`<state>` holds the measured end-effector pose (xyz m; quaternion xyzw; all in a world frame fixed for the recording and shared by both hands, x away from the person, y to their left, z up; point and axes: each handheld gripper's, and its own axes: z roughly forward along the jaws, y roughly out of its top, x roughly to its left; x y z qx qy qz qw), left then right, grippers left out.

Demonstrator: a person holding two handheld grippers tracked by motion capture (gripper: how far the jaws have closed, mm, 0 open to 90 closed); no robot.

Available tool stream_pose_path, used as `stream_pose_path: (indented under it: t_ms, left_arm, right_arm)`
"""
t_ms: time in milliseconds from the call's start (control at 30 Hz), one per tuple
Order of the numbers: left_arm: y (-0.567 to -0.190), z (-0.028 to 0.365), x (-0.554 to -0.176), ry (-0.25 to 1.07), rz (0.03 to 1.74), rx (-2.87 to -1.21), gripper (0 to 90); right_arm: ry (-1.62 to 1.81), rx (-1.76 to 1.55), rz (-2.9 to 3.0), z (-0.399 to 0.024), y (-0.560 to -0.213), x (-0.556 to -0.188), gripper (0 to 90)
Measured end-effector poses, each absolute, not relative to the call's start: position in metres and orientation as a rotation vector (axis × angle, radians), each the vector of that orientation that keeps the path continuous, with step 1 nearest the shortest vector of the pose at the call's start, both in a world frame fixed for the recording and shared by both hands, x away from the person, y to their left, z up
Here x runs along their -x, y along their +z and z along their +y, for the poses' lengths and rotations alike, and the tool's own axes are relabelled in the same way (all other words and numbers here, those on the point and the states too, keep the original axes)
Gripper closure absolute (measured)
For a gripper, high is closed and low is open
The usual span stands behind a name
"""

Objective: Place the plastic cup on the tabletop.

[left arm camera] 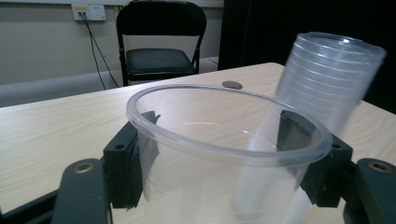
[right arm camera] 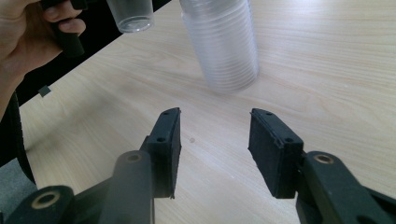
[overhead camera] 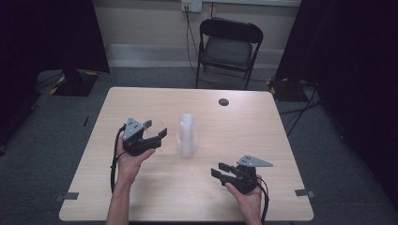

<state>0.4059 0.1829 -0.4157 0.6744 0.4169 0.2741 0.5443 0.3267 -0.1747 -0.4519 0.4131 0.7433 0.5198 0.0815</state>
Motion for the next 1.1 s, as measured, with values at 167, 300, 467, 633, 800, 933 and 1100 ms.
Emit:
stream_pose_path:
  t_ms: [167,300,467,633,800,933,1100]
  left_arm:
    - [-0.421,0.186,-0.423,0.658,1.015,-1.592,29.0]
    - [-0.424,0.190,-0.435,0.656,1.034,-1.600,28.7]
    - [-0.434,0.192,-0.446,0.656,1.044,-1.596,28.1]
    - [-0.446,0.193,-0.456,0.624,1.081,-1.605,27.9]
    - [-0.456,0.192,-0.464,0.605,1.107,-1.614,27.4]
    - [-0.462,0.192,-0.468,0.600,1.117,-1.634,26.9]
    - [-0.464,0.193,-0.469,0.589,1.119,-1.637,25.8]
  right_arm:
    - [1.558,-1.238,2.222,-0.175,-0.453,-0.328,53.7]
    - [1.561,-1.234,2.223,-0.175,-0.453,-0.328,53.6]
    - [1.566,-1.239,2.221,-0.175,-0.453,-0.329,53.2]
    - [1.568,-1.246,2.221,-0.175,-0.456,-0.329,52.4]
    - [1.564,-1.242,2.232,-0.174,-0.457,-0.330,52.4]
    - [1.565,-1.239,2.235,-0.173,-0.456,-0.331,52.1]
    - [1.563,-1.236,2.243,-0.172,-0.456,-0.331,51.7]
